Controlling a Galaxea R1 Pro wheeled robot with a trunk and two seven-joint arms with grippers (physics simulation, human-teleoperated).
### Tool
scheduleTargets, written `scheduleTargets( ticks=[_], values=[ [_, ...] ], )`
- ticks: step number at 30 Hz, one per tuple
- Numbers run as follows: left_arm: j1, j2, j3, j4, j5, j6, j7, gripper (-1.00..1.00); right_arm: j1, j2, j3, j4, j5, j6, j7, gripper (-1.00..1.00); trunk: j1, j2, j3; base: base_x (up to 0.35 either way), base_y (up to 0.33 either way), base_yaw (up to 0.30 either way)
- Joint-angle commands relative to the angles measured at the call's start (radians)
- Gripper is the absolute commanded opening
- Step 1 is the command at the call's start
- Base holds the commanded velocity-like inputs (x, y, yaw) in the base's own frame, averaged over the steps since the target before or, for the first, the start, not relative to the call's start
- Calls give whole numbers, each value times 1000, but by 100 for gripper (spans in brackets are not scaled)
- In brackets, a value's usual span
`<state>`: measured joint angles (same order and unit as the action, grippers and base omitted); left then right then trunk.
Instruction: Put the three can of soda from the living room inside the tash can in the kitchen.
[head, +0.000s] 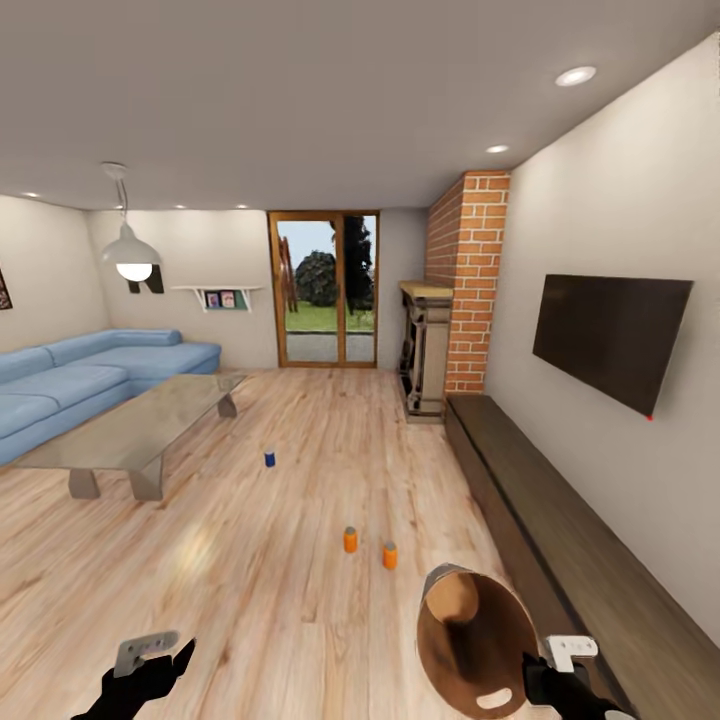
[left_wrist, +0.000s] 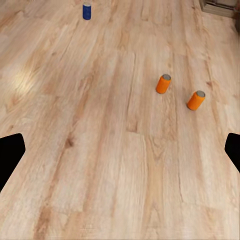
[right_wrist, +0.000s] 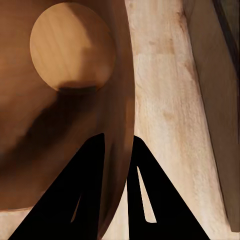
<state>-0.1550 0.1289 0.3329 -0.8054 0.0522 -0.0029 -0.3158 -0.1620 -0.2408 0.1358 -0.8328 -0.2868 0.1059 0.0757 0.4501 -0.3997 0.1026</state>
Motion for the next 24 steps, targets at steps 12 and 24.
scheduleTargets(
  ticks=[12,24],
  values=[
    [0,0,0,0,-1,-3,0,100,-1,0,-16,-2,-3,0,6,-100,0,0,4,301,29,-127],
    [0,0,0,0,-5,-6,0,100,-1,1,-15,-2,1,0,6,-100,0,0,9,308,1,-122]
  ],
)
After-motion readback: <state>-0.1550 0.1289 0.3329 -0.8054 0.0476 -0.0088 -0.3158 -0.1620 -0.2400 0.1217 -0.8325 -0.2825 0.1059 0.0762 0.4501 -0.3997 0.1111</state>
